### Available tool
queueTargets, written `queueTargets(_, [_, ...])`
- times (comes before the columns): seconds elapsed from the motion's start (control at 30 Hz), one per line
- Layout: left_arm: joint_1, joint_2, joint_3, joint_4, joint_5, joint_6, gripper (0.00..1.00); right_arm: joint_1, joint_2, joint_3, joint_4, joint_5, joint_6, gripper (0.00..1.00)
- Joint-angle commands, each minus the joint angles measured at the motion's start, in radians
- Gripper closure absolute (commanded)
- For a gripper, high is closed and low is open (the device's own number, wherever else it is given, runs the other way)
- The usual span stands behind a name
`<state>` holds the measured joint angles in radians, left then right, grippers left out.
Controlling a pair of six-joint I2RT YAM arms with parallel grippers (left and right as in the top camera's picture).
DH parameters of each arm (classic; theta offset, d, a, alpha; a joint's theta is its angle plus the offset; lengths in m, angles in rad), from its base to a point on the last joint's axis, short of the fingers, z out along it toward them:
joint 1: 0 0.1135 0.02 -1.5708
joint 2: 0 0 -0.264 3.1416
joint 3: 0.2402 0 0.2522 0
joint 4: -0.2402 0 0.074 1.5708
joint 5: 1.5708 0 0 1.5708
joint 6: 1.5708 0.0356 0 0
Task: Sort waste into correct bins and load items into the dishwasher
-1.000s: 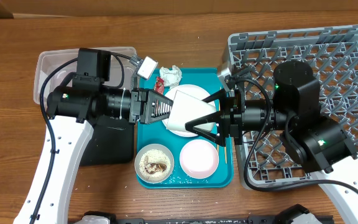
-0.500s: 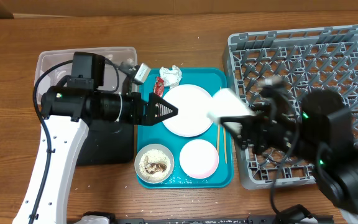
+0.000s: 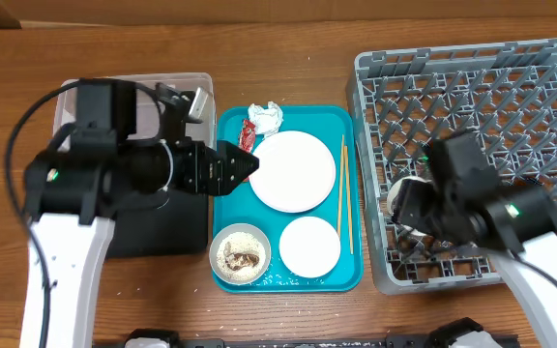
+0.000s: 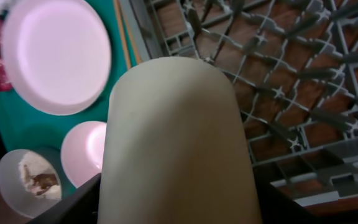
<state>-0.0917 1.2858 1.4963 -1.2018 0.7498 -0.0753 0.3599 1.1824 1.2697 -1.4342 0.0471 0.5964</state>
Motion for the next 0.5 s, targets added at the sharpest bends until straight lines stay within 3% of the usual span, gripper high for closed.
queueTargets(0.0, [-0.001,-0.062,0.033,-0.015,-0.070,-0.006,0.00,-0.004,0.106,0.013,-0.037,0.019,0.034,0.41])
queueTargets(0.23, [-0.001,-0.084,0.033,-0.102,-0.140,0.021,0.00,-0.083,0.227,0.003,-0.058,0.015,0.005,0.40])
queueTargets(0.47, [-0.001,-0.083,0.032,-0.102,-0.140,0.020,0.00,-0.158,0.230,-0.001,-0.071,-0.051,-0.100,0.35])
